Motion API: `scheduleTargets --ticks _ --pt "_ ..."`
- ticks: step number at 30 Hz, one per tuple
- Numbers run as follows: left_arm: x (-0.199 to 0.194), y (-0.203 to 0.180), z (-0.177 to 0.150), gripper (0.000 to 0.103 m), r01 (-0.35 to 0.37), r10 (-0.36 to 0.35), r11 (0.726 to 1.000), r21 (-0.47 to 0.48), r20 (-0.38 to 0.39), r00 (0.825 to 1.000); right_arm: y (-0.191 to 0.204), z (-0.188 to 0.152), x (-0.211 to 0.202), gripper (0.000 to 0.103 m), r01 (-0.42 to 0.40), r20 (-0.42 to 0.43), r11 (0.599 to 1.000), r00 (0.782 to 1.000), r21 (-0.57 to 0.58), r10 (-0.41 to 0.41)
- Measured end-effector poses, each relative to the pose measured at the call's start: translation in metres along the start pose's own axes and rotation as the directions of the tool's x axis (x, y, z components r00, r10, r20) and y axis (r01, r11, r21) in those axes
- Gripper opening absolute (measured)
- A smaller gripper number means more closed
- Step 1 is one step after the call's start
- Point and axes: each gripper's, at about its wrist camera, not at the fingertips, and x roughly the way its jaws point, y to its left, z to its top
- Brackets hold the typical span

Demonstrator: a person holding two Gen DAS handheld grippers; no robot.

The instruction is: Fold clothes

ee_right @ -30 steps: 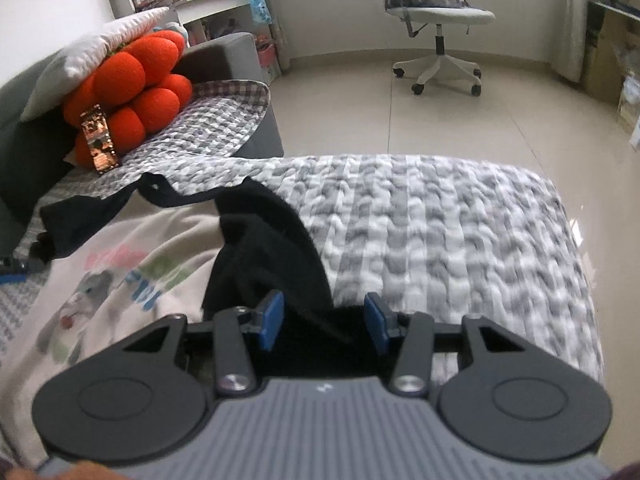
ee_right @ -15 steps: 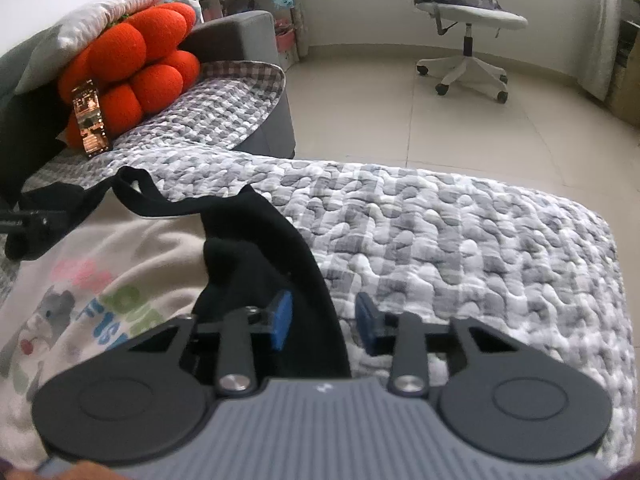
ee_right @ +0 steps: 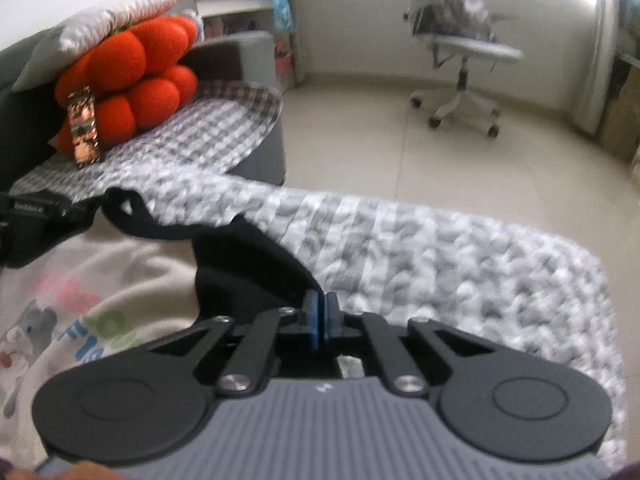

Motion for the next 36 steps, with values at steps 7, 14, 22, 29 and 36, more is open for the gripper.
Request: scheduleTargets --ticks 7,14,22,29,36 --pt "-0.022 0.001 0.006 0.005 -0.078 0.092 0.991 -0.105 0.142 0.986 0.012 0.018 -0.006 0.001 0.084 0.116 0.995 0.990 -0.059 -0.076" --pt "-0.026 0.014 0.014 0.005 -0.198 0.222 0.970 -0.140 0.182 0.958 0.018 0.044 0.026 0.000 0.101 0.136 0.992 0.987 -0.075 -0.090" --pt "0.009 0.030 0.006 0.003 -0.257 0.266 0.960 -0.113 0.075 0.961 0.017 0.047 0.048 0.000 0.034 0.056 0.999 0.998 -0.025 -0.033" --pt "-0.014 0.016 0.005 0.051 -0.252 0.260 0.964 -0.084 0.111 0.959 -0.012 0.039 0.019 0.013 -0.049 -0.022 0.994 0.998 0.094 0.051" --pt "-0.041 -0.018 0.003 0.066 -0.122 0.126 0.991 -0.053 0.100 0.987 -0.042 0.024 -0.021 0.013 -0.047 -0.063 0.984 0.996 0.172 0.058"
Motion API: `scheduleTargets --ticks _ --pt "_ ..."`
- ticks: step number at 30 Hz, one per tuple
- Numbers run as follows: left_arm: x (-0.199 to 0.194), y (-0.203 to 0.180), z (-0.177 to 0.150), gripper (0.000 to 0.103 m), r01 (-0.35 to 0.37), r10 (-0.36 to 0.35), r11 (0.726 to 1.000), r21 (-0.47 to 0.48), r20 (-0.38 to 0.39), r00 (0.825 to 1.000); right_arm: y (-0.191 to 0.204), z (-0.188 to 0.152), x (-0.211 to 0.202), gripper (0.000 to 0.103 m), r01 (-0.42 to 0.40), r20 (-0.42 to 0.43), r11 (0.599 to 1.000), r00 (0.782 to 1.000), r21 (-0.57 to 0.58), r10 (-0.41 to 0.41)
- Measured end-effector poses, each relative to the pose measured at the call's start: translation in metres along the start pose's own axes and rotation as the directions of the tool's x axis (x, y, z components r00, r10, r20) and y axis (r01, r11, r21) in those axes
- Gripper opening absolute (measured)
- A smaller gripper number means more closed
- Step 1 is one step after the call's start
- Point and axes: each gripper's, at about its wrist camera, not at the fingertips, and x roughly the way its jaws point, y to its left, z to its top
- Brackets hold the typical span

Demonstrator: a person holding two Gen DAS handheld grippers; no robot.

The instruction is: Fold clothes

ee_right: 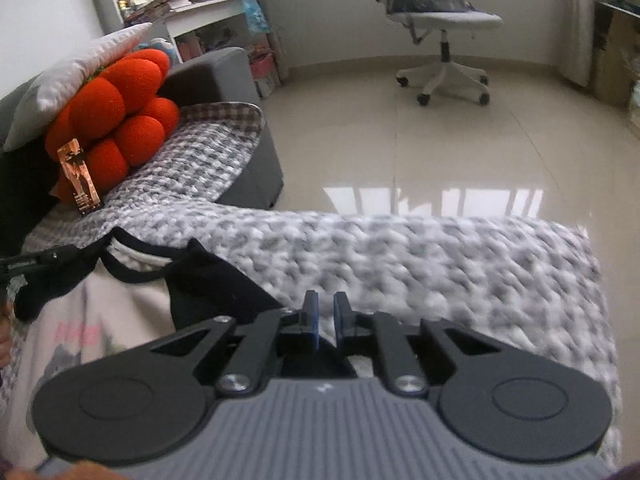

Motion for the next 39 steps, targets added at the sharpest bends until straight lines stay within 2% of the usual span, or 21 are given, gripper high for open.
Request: scheduleTargets --ticks 8,9,10,12,17,24,28,33,39 --pt "-0.025 -0.049 -0.022 0.066 0.099 -0.095 0.993 0.071 -0.060 0.994 -0.016 -0.030 -0.034 0.016 0.015 -0.044 0.998 0.999 0.053 -0.012" --pt "-0.029 -0.055 -0.025 0.066 0.112 -0.107 0.991 0.077 -0.065 0.992 -0.016 -0.033 -0.038 0.024 0.018 -0.048 0.998 0.999 0.053 -0.015" --pt "-0.033 -0.061 -0.028 0.066 0.124 -0.118 0.989 0.084 -0.070 0.991 -0.014 -0.037 -0.042 0.038 0.024 -0.046 0.998 0.999 0.049 -0.022" --pt "-0.039 -0.072 -0.034 0.066 0.147 -0.140 0.985 0.093 -0.081 0.987 -0.011 -0.045 -0.051 0.045 0.033 -0.034 0.999 0.999 0.039 -0.032" --pt "-0.053 -0.091 -0.051 0.067 0.206 -0.198 0.976 0.066 -0.109 0.974 -0.001 -0.061 -0.071 0.045 0.031 -0.017 0.999 0.999 0.036 -0.030" --pt "-0.072 -0.117 -0.081 0.082 0.267 -0.264 0.964 0.010 -0.123 0.957 0.020 -0.091 -0.096 0.045 0.022 -0.016 1.000 1.000 -0.010 -0.022" --pt "-0.081 -0.127 -0.098 0.085 0.278 -0.278 0.960 -0.018 -0.126 0.952 0.029 -0.107 -0.106 0.045 0.028 -0.020 0.999 0.999 -0.034 -0.028" --pt "-0.090 -0.129 -0.118 0.085 0.264 -0.271 0.960 -0.091 -0.074 0.960 0.030 -0.125 -0.115 0.041 0.012 -0.027 1.000 1.000 -0.014 -0.013" --pt "-0.098 -0.137 -0.146 0.085 0.242 -0.241 0.967 -0.075 0.019 0.970 0.030 -0.152 -0.121 0.037 -0.002 -0.040 1.000 0.999 0.015 0.003"
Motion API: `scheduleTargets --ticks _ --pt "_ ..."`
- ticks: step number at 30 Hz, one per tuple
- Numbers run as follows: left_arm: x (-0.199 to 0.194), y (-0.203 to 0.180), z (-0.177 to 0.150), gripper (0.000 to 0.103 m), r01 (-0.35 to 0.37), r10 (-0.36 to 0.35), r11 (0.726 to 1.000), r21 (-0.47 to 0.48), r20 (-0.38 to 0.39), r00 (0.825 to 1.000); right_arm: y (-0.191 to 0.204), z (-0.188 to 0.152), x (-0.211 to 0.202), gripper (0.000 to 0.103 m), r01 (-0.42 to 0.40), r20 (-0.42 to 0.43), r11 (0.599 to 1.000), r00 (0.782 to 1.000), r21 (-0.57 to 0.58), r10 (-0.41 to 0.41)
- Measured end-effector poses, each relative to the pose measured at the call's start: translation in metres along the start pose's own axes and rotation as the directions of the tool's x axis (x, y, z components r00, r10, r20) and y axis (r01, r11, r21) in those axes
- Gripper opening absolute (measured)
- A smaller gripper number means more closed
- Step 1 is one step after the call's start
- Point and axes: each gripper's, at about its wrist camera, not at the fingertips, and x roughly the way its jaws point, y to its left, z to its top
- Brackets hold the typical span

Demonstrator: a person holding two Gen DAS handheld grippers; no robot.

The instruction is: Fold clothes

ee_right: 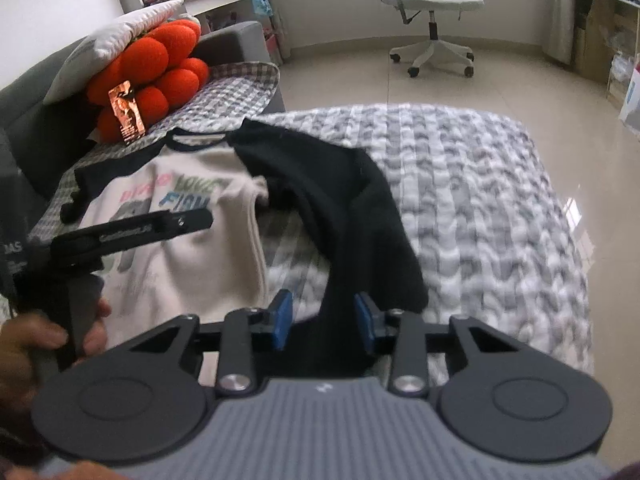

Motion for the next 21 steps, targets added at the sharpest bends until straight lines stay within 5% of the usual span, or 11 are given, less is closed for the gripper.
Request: scheduleTargets --ticks 8,12,15,21 --pt "0.000 -0.010 -0.010 0.088 -0.041 0.041 0.997 0.060 0.015 0.999 -0.004 -0.033 -0.001 0.031 -0.007 0.023 0.996 1.000 0.093 0.005" --pt "-0.002 -0.010 -0.012 0.088 -0.047 0.045 0.996 0.074 0.020 0.999 -0.005 -0.044 -0.002 0.018 -0.025 0.038 0.992 0.999 0.125 0.020" --pt "-0.002 -0.010 -0.012 0.088 -0.044 0.042 0.996 0.078 0.020 0.999 -0.004 -0.043 -0.002 0.008 -0.021 0.040 0.994 0.999 0.111 0.017" --pt "-0.003 -0.008 -0.011 0.088 -0.028 0.027 0.996 0.084 0.019 0.999 -0.008 -0.034 -0.014 0.005 0.015 0.061 0.998 0.998 0.061 -0.019"
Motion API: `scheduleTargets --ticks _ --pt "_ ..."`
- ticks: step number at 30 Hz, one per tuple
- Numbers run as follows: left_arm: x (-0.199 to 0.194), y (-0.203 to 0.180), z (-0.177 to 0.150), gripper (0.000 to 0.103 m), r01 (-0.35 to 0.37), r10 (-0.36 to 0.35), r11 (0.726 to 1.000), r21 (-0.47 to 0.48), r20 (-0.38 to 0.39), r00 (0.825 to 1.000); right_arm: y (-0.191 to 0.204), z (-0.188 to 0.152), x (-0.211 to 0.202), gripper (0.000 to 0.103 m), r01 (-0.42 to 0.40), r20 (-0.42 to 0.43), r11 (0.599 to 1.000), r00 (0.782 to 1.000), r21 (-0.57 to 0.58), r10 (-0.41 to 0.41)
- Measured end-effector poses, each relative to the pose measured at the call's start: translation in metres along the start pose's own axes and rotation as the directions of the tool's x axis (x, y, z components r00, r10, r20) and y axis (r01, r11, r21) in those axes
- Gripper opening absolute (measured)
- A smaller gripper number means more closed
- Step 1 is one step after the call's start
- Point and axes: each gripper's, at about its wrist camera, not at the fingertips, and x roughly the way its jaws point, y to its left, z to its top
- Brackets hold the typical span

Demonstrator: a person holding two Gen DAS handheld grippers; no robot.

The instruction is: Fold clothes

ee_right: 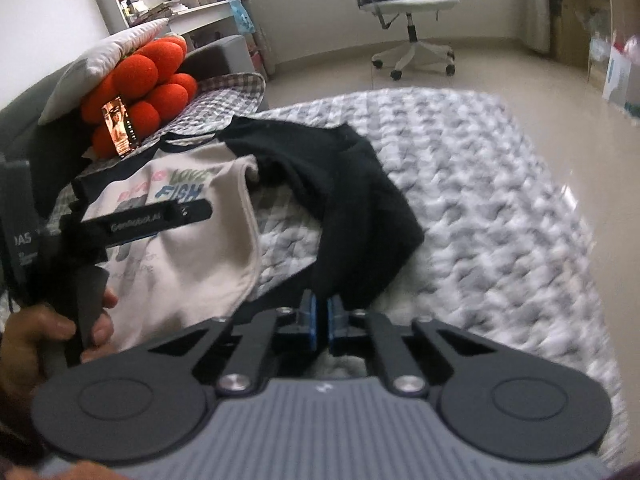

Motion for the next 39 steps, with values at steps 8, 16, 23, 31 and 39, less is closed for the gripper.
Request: scheduleTargets --ticks 8,16,23,31,39 --pt "0.003 0.002 0.003 0.088 0.019 -0.019 1.000 -0.009 -0.007 1.000 -0.030 0.025 -0.021 0.005 0.161 0.058 0.984 0.986 -0.075 -0.157" --pt "0.007 -0.006 0.002 0.088 0.024 -0.023 0.999 0.026 -0.014 1.000 -0.083 0.052 -0.017 0.005 0.278 0.055 0.959 0.960 -0.051 -0.276" --pt "0.007 -0.010 0.000 0.088 0.022 -0.021 0.998 0.066 -0.018 1.000 -0.120 0.063 0.010 0.010 0.290 -0.005 0.957 0.957 0.017 -0.290" --pt "0.007 -0.015 0.000 0.088 0.029 -0.028 0.995 0.094 -0.013 1.000 -0.114 0.065 -0.001 0.016 0.295 0.027 0.956 0.955 -0.002 -0.295" --pt "0.006 -0.021 0.000 0.088 0.056 -0.053 0.993 0.104 -0.027 0.998 -0.082 0.053 -0.024 0.042 0.170 0.059 0.985 0.984 -0.016 -0.169"
